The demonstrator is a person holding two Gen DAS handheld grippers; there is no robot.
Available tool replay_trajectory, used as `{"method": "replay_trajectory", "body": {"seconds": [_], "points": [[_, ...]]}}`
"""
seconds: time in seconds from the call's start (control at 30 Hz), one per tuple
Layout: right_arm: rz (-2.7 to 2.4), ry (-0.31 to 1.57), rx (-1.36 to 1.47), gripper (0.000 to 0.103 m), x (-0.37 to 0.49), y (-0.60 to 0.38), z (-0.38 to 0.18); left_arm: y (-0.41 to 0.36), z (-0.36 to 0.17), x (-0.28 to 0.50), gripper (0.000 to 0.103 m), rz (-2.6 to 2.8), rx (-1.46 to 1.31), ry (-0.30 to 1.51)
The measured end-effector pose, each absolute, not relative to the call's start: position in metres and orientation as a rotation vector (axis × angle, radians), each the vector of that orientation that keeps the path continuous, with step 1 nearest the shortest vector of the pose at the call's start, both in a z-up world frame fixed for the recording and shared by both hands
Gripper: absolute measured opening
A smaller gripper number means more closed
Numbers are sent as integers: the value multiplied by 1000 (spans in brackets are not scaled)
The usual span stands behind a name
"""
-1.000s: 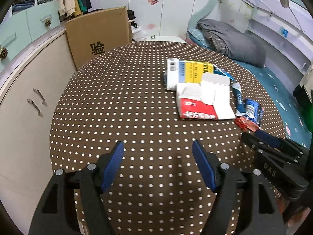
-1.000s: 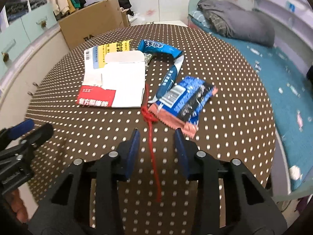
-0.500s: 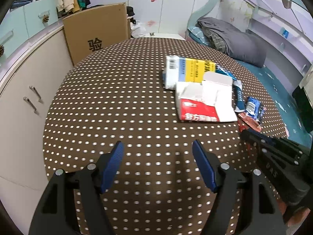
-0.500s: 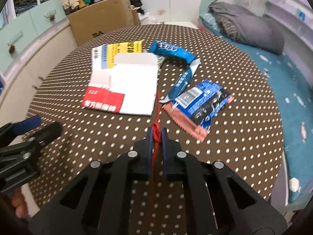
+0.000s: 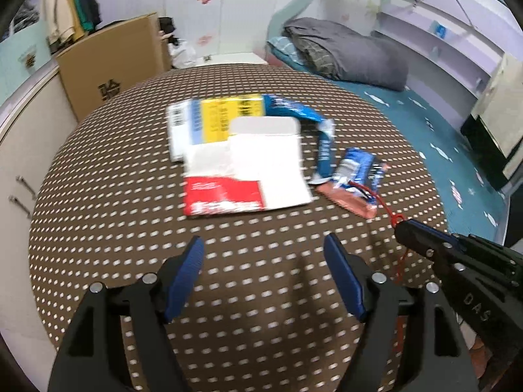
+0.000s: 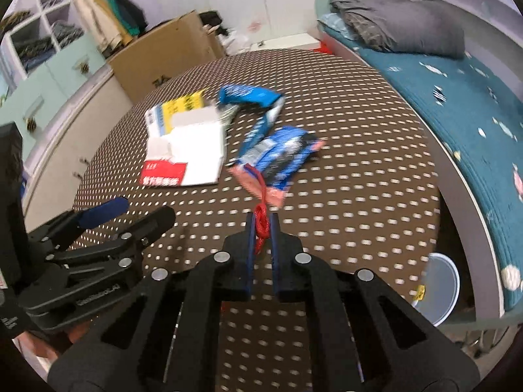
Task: Collect trash
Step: 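Grasp the blue snack wrapper with the left tool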
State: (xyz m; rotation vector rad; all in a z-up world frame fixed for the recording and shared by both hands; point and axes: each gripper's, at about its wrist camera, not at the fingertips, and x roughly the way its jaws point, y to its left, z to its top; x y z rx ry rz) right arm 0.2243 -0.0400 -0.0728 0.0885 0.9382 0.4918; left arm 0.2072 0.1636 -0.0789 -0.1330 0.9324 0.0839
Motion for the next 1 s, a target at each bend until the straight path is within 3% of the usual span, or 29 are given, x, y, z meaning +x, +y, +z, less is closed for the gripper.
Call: {"method": "replay_trajectory", "body": {"seconds": [0.17,0.27,0.77,0.9,0.93,1.0], "points": [[430,920,137,9,235,-68,-66,132,-76,229,77,9,-86,925],[385,917,157,9,241,-88,-68,109,-76,246,87,-31,-35,908],[303,964,267,9,263,-145,-89,68,-97,311,87,-179,79,962],[304,973,271,9,264,-145,-92,79,-105,312,60,-161,73,983],[306,975,269,9,264,-144,-93,79,-104,311,43,-143,84,978],[309,977,268,9,264,-143,-94,81,-103,309,39,-126,83,978]]}}
